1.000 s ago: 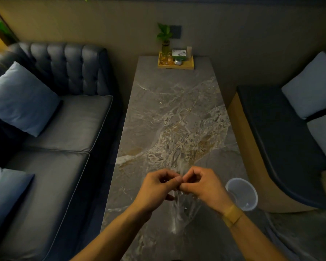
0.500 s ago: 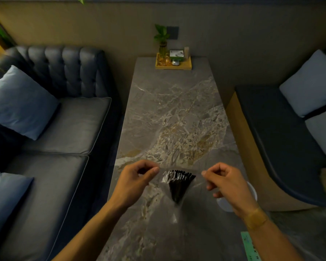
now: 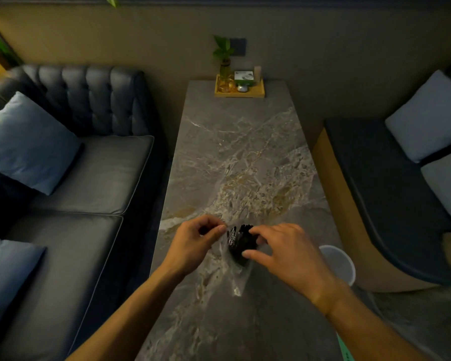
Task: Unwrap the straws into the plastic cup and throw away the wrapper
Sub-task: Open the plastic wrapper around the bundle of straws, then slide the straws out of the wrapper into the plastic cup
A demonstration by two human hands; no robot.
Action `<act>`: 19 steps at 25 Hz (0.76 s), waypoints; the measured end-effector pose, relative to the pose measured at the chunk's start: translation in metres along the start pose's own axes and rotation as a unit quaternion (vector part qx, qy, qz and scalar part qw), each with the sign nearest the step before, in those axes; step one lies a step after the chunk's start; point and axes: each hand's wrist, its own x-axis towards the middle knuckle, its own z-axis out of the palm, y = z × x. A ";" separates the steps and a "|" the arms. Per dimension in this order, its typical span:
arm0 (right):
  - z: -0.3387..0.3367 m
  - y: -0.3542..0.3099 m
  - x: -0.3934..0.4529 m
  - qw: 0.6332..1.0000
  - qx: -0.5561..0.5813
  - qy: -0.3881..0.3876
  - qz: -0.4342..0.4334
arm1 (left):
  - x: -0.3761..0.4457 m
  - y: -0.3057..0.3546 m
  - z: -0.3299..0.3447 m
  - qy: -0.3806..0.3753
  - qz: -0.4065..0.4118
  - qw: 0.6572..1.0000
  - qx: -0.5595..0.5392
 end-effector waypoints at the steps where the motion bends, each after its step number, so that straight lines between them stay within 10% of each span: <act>1: 0.002 0.000 0.002 1.000 -0.016 -0.006 0.012 | 0.001 0.000 -0.001 -0.002 0.002 1.000 -0.003; 11: 0.011 -0.003 0.029 0.995 0.025 0.093 -0.005 | -0.011 -0.051 0.025 -0.005 -0.002 0.999 -0.038; 19: -0.011 -0.003 0.048 0.975 0.171 0.107 0.096 | -0.005 -0.126 0.029 -0.042 -0.004 0.980 0.197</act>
